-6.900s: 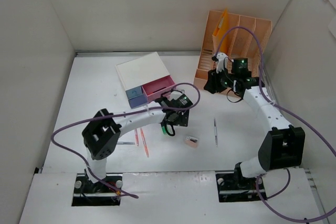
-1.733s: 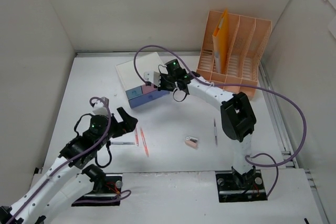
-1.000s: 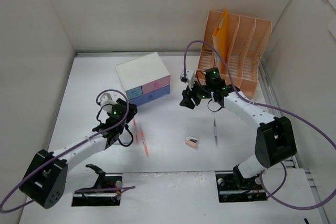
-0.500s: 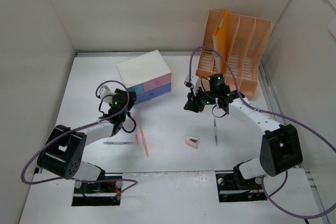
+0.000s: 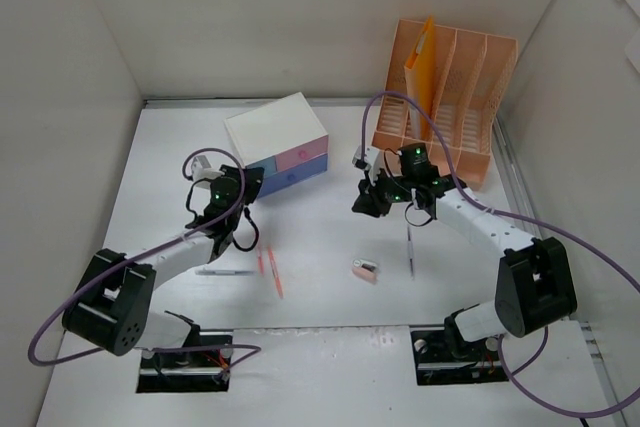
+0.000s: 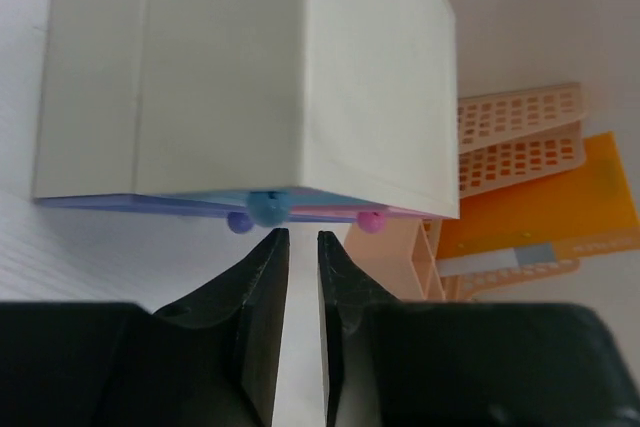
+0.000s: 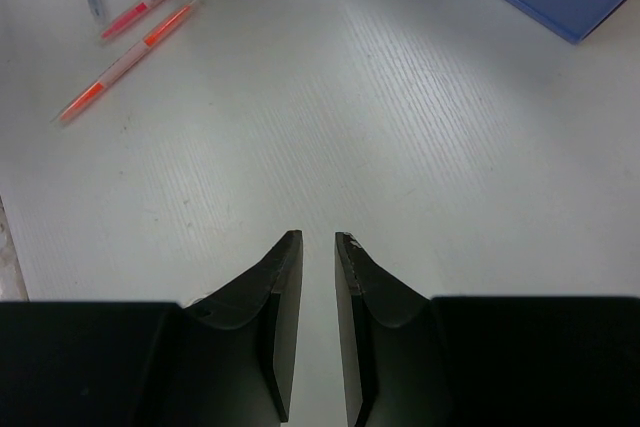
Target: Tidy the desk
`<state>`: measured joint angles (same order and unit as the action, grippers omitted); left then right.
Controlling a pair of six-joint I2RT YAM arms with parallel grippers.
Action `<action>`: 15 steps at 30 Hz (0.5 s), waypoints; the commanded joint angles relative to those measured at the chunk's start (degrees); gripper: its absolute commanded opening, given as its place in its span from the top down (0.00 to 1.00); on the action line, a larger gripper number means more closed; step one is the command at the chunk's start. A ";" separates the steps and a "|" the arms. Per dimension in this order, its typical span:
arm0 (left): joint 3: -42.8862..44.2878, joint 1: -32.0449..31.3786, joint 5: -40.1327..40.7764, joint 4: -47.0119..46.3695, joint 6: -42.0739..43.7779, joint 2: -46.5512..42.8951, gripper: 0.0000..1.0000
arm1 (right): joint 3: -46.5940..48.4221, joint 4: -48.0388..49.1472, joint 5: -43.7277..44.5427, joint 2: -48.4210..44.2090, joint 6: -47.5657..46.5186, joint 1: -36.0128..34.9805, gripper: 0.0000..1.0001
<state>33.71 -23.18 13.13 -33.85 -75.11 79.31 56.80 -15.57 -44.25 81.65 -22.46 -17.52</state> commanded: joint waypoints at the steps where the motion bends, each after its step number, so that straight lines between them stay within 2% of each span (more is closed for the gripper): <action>1: -0.67 -0.81 -0.82 -6.66 -0.04 -2.76 0.85 | 0.33 2.92 -0.75 -2.37 -0.66 0.29 0.82; 2: -0.75 -0.81 -1.34 -7.19 -0.04 -2.58 0.84 | 0.42 3.00 -0.75 -2.20 -0.74 0.38 0.82; 3: -0.32 -0.81 -1.78 -7.37 0.05 -2.06 0.78 | 0.51 2.92 -0.75 -2.11 -0.83 0.29 0.82; 4: 0.03 -0.81 -1.79 -7.11 0.05 -1.62 0.78 | 0.60 3.00 -0.75 -2.11 -0.83 0.47 0.82; 7: 1.70 -0.81 -1.61 -5.62 0.32 -0.21 0.62 | 0.60 3.00 -0.66 -2.19 -1.01 0.29 0.81; 10: 2.49 -0.81 -1.44 -4.83 -0.03 0.58 0.53 | 0.69 2.92 -0.31 -2.37 -1.18 0.38 0.81; 15: 3.46 -0.81 -0.56 -4.29 0.41 1.81 0.51 | 0.07 2.92 -0.31 -2.81 -1.62 0.73 0.80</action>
<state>33.65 -23.97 11.86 -35.35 -75.22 81.19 56.66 -15.55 -44.18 81.49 -23.03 -17.41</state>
